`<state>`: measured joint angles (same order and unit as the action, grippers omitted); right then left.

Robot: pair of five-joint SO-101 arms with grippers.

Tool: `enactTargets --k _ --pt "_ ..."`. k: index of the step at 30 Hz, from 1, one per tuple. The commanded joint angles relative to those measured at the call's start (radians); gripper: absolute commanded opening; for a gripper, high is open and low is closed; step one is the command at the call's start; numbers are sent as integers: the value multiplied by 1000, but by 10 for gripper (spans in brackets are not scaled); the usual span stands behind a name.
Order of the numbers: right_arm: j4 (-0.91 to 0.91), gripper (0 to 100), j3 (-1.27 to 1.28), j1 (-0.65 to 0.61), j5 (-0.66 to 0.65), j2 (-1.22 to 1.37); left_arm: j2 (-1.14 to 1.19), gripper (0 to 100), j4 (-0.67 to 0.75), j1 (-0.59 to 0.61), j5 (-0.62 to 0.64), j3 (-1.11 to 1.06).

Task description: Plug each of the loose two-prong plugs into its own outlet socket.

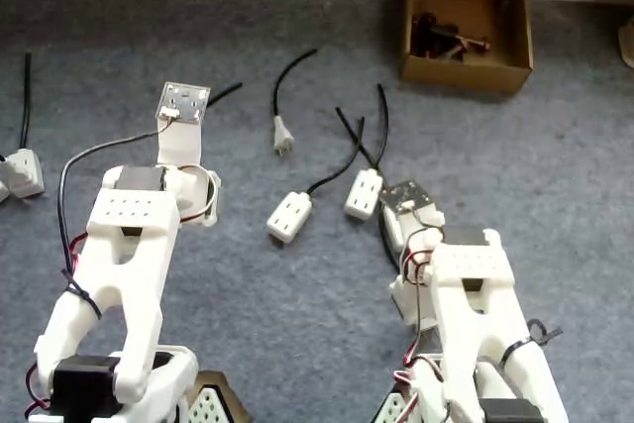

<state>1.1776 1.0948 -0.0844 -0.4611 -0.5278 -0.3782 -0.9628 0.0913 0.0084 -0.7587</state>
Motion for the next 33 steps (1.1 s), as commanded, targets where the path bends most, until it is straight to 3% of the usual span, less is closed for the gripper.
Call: enactTargets --k 1,33 --pt "-28 120 -5 7 12 4 -39 207 14 12 6 4" --pt "-36 120 -10 10 -12 16 -39 207 14 12 6 4"
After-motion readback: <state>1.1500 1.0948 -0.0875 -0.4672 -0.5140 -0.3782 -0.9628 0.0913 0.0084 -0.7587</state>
